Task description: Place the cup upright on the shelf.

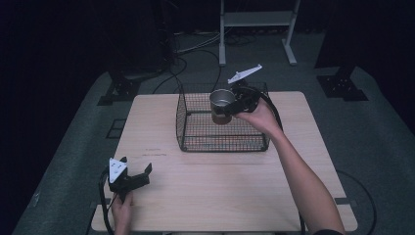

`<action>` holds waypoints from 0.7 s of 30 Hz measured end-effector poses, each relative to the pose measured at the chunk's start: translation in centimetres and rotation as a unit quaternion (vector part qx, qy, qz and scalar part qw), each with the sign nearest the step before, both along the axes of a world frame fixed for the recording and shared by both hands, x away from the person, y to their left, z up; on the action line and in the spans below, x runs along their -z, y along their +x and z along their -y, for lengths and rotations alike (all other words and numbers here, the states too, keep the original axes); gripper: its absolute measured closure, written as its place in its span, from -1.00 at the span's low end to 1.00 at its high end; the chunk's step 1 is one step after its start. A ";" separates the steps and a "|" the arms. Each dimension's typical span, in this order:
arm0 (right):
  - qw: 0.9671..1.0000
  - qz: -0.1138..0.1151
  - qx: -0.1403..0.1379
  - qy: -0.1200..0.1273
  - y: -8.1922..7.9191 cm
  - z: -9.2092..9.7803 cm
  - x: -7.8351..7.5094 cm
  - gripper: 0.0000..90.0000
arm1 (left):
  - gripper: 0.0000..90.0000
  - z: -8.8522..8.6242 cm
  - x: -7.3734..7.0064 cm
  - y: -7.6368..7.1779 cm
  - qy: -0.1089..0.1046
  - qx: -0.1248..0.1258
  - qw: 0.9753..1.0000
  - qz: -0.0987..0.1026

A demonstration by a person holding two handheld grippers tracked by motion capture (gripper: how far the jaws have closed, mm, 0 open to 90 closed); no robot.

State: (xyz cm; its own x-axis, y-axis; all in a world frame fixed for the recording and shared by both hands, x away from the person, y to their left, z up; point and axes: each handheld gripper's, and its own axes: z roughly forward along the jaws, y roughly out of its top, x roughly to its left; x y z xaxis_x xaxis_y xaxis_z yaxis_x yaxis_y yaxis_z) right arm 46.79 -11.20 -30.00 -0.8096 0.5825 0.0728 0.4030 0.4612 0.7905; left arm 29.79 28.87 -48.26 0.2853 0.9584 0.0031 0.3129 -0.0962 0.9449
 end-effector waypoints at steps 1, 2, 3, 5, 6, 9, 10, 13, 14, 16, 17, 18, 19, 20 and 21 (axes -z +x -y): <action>1.000 -0.001 0.001 0.000 0.1 -0.1 0.0 -0.60 | -1.00 0.0 0.0 0.0 0.000 -0.001 1.000 0.000; 1.000 -0.003 0.002 -0.001 0.4 -0.2 0.0 -0.60 | -1.00 0.0 0.0 0.0 -0.001 -0.001 1.000 -0.001; 1.000 -0.003 0.002 -0.001 0.4 -0.2 0.0 -0.60 | -1.00 0.0 0.0 0.0 -0.001 -0.001 1.000 -0.001; 1.000 -0.005 0.006 0.000 0.9 -0.5 0.4 -0.60 | -1.00 0.0 0.0 0.0 0.000 0.000 1.000 -0.001; 1.000 -0.007 0.007 0.000 1.0 -0.5 0.6 -0.60 | -1.00 0.0 0.0 0.0 -0.001 0.000 1.000 0.000; 1.000 -0.010 0.009 -0.004 1.5 -0.7 1.1 -0.60 | -1.00 0.0 0.0 0.0 -0.001 0.000 1.000 0.000; 1.000 -0.016 0.010 -0.003 1.7 -0.8 1.4 -0.60 | -1.00 -0.1 0.0 0.0 0.000 0.000 1.000 -0.001; 1.000 -0.020 0.012 0.002 2.2 -0.9 1.9 -0.60 | -1.00 -0.1 0.0 0.0 -0.001 0.000 1.000 -0.002; 1.000 -0.020 0.013 0.001 2.4 -1.0 2.1 -0.60 | -1.00 -0.1 0.0 0.0 -0.001 0.000 1.000 -0.002; 1.000 -0.021 0.017 0.001 2.6 -1.0 2.4 -0.60 | -1.00 -0.1 0.0 0.0 0.000 0.000 1.000 -0.002; 1.000 -0.023 0.017 0.003 2.7 -1.0 2.5 -0.60 | -1.00 -0.1 0.0 0.0 0.001 0.000 1.000 -0.003; 0.999 -0.026 0.018 0.004 2.9 -1.1 2.7 -0.60 | -1.00 -0.1 0.0 0.0 0.001 0.000 1.000 -0.002; 0.999 -0.026 0.019 0.003 3.0 -1.1 2.8 -0.60 | -1.00 -0.1 0.0 0.0 0.001 0.000 1.000 -0.002; 0.999 -0.026 0.021 0.001 3.0 -1.1 2.9 -0.60 | -1.00 -0.1 0.0 0.0 0.001 0.000 1.000 -0.002; 0.999 -0.026 0.022 0.000 3.2 -1.1 3.0 -0.60 | -1.00 -0.1 0.0 0.0 0.000 0.000 1.000 -0.003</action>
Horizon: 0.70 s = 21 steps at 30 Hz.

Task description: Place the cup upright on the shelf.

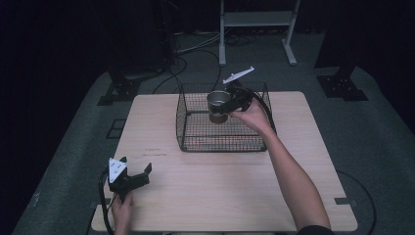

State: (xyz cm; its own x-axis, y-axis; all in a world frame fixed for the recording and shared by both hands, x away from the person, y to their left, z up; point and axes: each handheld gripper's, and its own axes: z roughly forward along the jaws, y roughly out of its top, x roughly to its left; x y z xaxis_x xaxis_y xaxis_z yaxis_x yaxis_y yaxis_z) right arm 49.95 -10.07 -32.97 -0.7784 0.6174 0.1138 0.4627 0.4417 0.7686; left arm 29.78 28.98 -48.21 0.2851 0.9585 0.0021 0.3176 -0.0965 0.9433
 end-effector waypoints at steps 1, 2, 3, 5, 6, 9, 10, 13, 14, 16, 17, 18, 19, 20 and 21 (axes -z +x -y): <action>1.000 0.000 0.002 -0.001 0.1 0.0 0.1 -0.60 | -1.00 0.0 0.0 0.0 0.000 0.000 1.000 0.000; 1.000 0.001 0.004 -0.001 0.2 0.0 0.2 -0.60 | -1.00 0.0 0.0 0.0 0.000 0.000 1.000 0.000; 1.000 0.001 0.007 -0.005 0.3 0.0 0.4 -0.60 | -1.00 0.0 0.0 0.0 0.000 0.000 1.000 0.000; 1.000 0.004 0.011 -0.015 0.4 -0.1 0.7 -0.60 | -1.00 0.0 0.0 0.0 0.000 0.000 1.000 0.000; 1.000 0.005 0.011 -0.018 0.5 -0.2 0.8 -0.60 | -1.00 0.0 0.0 0.0 0.000 0.000 1.000 0.001; 1.000 0.002 0.011 -0.018 0.7 -0.3 1.3 -0.60 | -1.00 0.0 0.0 0.0 0.000 0.000 1.000 0.000; 1.000 0.003 0.012 -0.018 0.7 -0.3 1.4 -0.60 | -1.00 0.0 0.0 0.0 0.001 0.000 1.000 0.000; 1.000 0.002 0.015 -0.015 0.9 -0.4 1.9 -0.60 | -1.00 0.0 0.0 0.0 0.000 0.000 1.000 0.000; 1.000 0.001 0.015 -0.017 0.9 -0.4 2.1 -0.60 | -1.00 0.0 0.0 0.0 -0.001 0.000 1.000 0.000; 1.000 0.000 0.013 -0.019 1.1 -0.4 2.5 -0.60 | -1.00 0.0 0.0 0.0 -0.003 0.000 1.000 0.001; 1.000 -0.002 0.016 -0.019 1.2 -0.4 2.7 -0.60 | -1.00 0.0 0.0 0.0 -0.003 0.000 1.000 0.000; 1.000 -0.003 0.017 -0.018 1.2 -0.4 2.9 -0.60 | -1.00 0.0 0.0 0.0 -0.003 0.000 1.000 0.000; 1.000 -0.003 0.016 -0.018 1.3 -0.4 3.0 -0.60 | -1.00 0.0 0.0 0.0 -0.002 0.000 1.000 0.001; 1.000 -0.005 0.016 -0.018 1.4 -0.4 3.1 -0.60 | -1.00 0.0 0.0 0.0 -0.002 0.000 1.000 0.001; 1.000 -0.007 0.018 -0.016 1.4 -0.4 3.3 -0.60 | -1.00 0.0 0.0 0.0 -0.002 0.000 1.000 0.001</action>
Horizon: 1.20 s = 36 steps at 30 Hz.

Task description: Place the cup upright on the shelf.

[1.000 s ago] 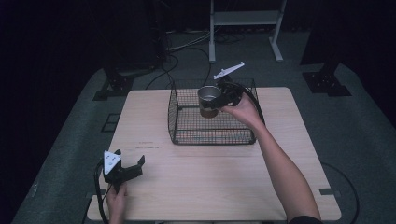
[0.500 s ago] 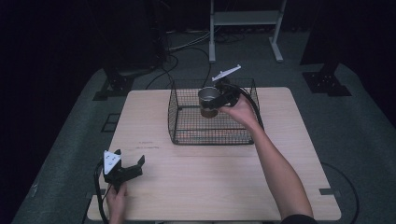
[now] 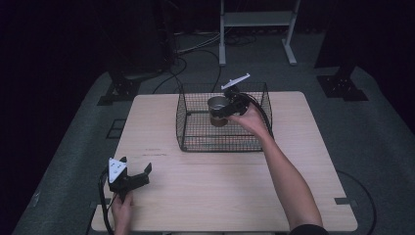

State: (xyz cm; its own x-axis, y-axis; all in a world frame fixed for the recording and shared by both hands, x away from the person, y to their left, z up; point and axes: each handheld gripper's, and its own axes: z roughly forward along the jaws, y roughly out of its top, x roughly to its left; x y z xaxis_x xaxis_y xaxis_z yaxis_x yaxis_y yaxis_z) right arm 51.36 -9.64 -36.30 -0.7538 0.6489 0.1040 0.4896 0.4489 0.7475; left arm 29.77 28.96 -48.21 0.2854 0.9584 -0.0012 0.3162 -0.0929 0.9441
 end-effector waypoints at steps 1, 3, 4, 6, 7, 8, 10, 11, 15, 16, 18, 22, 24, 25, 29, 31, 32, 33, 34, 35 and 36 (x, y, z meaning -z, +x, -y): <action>1.000 0.001 -0.002 -0.001 0.1 0.0 0.2 -0.60 | -1.00 0.0 0.0 0.0 0.000 0.000 1.000 0.000; 1.000 0.000 -0.002 -0.003 0.3 0.0 0.4 -0.60 | -1.00 0.0 0.0 0.0 -0.001 0.000 1.000 0.000; 1.000 -0.003 -0.001 -0.001 0.3 0.0 0.5 -0.60 | -1.00 0.0 0.0 0.0 0.000 0.000 1.000 0.000; 1.000 -0.004 0.001 0.000 0.5 -0.1 0.7 -0.60 | -1.00 0.0 0.0 0.0 0.001 0.000 1.000 0.001; 1.000 -0.005 0.002 -0.001 0.6 -0.1 0.8 -0.60 | -1.00 0.0 0.0 0.0 0.001 0.000 1.000 0.001; 1.000 -0.005 0.001 -0.001 0.6 -0.1 0.9 -0.60 | -1.00 0.0 0.0 0.0 0.001 0.000 1.000 0.001; 1.000 -0.015 0.004 -0.004 0.8 -0.2 1.3 -0.60 | -1.00 0.0 0.0 0.0 0.000 0.000 1.000 0.000; 1.000 -0.017 0.005 -0.008 0.9 -0.3 1.5 -0.60 | -1.00 0.0 0.0 0.0 -0.001 0.000 1.000 0.001; 1.000 -0.023 0.006 -0.017 1.2 -0.4 2.0 -0.60 | -1.00 0.0 0.0 0.0 0.002 0.001 1.000 0.000; 0.999 -0.028 0.006 -0.021 1.5 -0.5 2.4 -0.60 | -1.00 0.0 0.0 0.0 0.001 0.001 1.000 0.001; 0.999 -0.030 0.007 -0.034 1.7 -0.7 2.7 -0.60 | -1.00 0.0 0.0 0.0 0.000 0.001 1.000 0.001; 0.999 -0.032 0.006 -0.039 2.0 -0.7 3.1 -0.60 | -1.00 0.0 0.0 0.0 -0.002 0.000 1.000 0.002; 0.998 -0.035 0.008 -0.045 2.2 -0.7 3.4 -0.60 | -1.00 0.0 0.0 0.0 -0.002 0.000 1.000 0.002; 0.998 -0.036 0.008 -0.047 2.2 -0.7 3.5 -0.60 | -1.00 0.0 0.0 0.0 -0.002 0.000 1.000 0.002; 0.998 -0.040 0.009 -0.049 2.5 -0.6 3.9 -0.60 | -1.00 -0.1 0.0 0.0 0.000 0.001 1.000 0.001; 0.998 -0.042 0.010 -0.048 2.7 -0.6 4.0 -0.60 | -1.00 -0.1 0.0 0.0 -0.001 0.000 1.000 0.001; 0.998 -0.042 0.011 -0.048 2.7 -0.6 4.1 -0.60 | -1.00 -0.1 0.0 0.0 -0.002 0.000 1.000 0.001; 0.998 -0.043 0.012 -0.050 2.8 -0.6 4.2 -0.60 | -1.00 -0.1 0.0 0.0 -0.002 0.000 1.000 0.001; 0.998 -0.044 0.013 -0.051 2.9 -0.6 4.3 -0.60 | -1.00 -0.1 0.0 0.0 -0.002 0.000 1.000 0.001; 0.998 -0.045 0.013 -0.052 3.0 -0.6 4.4 -0.60 | -1.00 -0.1 0.0 0.0 -0.002 0.000 1.000 0.001; 0.997 -0.048 0.013 -0.054 3.0 -0.6 4.6 -0.60 | -1.00 -0.1 0.0 0.0 -0.002 0.000 1.000 0.001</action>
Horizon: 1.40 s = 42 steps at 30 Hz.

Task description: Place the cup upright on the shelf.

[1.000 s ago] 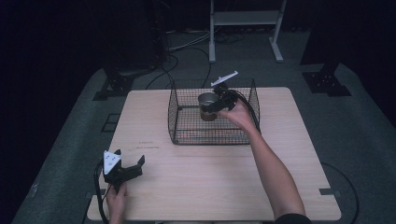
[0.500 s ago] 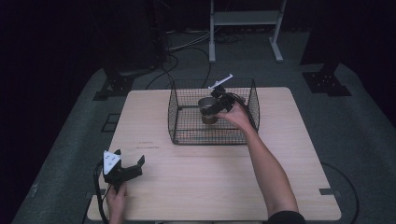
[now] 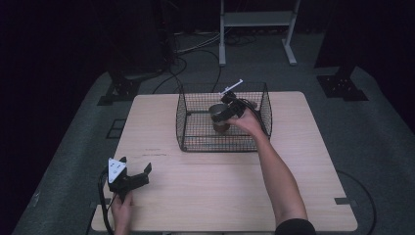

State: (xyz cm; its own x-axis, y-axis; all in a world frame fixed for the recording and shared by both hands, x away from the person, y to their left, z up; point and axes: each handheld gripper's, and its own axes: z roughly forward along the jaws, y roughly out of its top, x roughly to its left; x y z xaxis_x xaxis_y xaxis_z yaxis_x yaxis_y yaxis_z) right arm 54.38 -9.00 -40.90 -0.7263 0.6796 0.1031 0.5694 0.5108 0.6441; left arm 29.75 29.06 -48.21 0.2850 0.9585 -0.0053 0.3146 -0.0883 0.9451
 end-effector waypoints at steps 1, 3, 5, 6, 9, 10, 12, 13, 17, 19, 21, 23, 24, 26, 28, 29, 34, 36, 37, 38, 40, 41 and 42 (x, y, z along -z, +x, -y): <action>1.000 -0.002 0.000 -0.004 0.1 -0.1 0.2 -0.60 | -1.00 0.0 0.0 0.0 0.000 0.000 1.000 0.000; 1.000 -0.002 0.000 -0.014 0.1 -0.3 0.4 -0.60 | -1.00 0.0 0.0 0.0 0.000 0.000 1.000 0.000; 1.000 -0.002 0.000 -0.018 0.2 -0.4 0.6 -0.60 | -1.00 0.0 0.0 0.0 -0.001 0.000 1.000 0.000; 1.000 -0.004 -0.001 -0.018 0.2 -0.5 0.7 -0.60 | -1.00 0.0 0.0 0.0 -0.001 0.000 1.000 0.000; 1.000 -0.004 -0.002 -0.027 0.3 -0.7 0.9 -0.60 | -1.00 0.0 0.0 0.0 -0.001 0.000 1.000 0.001; 0.999 -0.002 -0.002 -0.035 0.3 -0.8 1.0 -0.60 | -1.00 0.0 0.0 0.0 -0.001 0.000 1.000 0.001; 0.999 0.001 -0.001 -0.044 0.3 -1.0 1.2 -0.60 | -1.00 0.0 0.0 0.0 -0.001 0.000 1.000 0.001; 0.999 0.000 0.000 -0.042 0.4 -0.9 1.2 -0.60 | -1.00 0.0 0.0 0.0 -0.001 0.001 1.000 0.001; 0.999 -0.006 0.000 -0.043 0.5 -0.8 1.1 -0.61 | -1.00 0.0 0.0 0.0 -0.001 0.000 1.000 0.001; 0.999 -0.005 0.000 -0.045 0.4 -0.8 1.1 -0.61 | -1.00 0.0 0.0 0.0 -0.001 0.000 1.000 0.001; 0.999 -0.006 0.000 -0.045 0.4 -0.8 1.1 -0.63 | -1.00 0.0 0.0 0.0 -0.001 0.000 1.000 0.001; 0.999 -0.006 0.000 -0.047 0.3 -0.9 1.0 -0.63 | -1.00 0.0 0.0 0.0 -0.001 0.000 1.000 0.001; 0.999 -0.003 -0.002 -0.052 0.2 -1.0 0.9 -0.64 | -1.00 0.0 0.0 0.0 -0.001 0.000 1.000 0.001; 0.998 0.000 -0.003 -0.059 0.1 -1.2 0.8 -0.67 | -1.00 0.0 0.0 0.0 0.002 0.002 1.000 0.000; 0.998 -0.001 -0.003 -0.057 0.1 -1.3 0.9 -0.70 | -1.00 0.0 0.0 0.0 0.002 0.002 1.000 0.000; 0.998 -0.001 -0.002 -0.058 0.1 -1.3 0.9 -0.70 | -1.00 0.0 0.0 0.0 0.001 0.001 1.000 0.000; 0.998 0.005 -0.001 -0.063 0.0 -1.3 0.7 -0.73 | -1.00 0.0 0.0 0.0 -0.001 0.000 1.000 0.001; 0.998 0.005 0.000 -0.062 0.0 -1.2 0.7 -0.73 | -1.00 0.0 0.0 0.0 -0.002 0.000 1.000 0.001; 0.998 0.005 0.001 -0.062 0.0 -1.2 0.7 -0.73 | -1.00 0.0 0.0 0.0 -0.002 0.000 1.000 0.001; 0.998 0.004 0.002 -0.062 0.0 -1.2 0.7 -0.73 | -1.00 0.0 0.0 0.1 -0.002 -0.001 1.000 0.001; 0.998 0.004 0.002 -0.063 0.0 -1.2 0.7 -0.74 | -1.00 0.0 0.0 0.1 -0.002 -0.001 1.000 0.001; 0.998 0.005 0.001 -0.063 0.0 -1.1 0.7 -0.74 | -1.00 0.1 0.0 0.1 -0.002 -0.001 1.000 0.001; 0.998 0.005 0.002 -0.062 0.0 -1.1 0.7 -0.75 | -1.00 0.1 0.0 0.1 -0.002 -0.002 1.000 0.001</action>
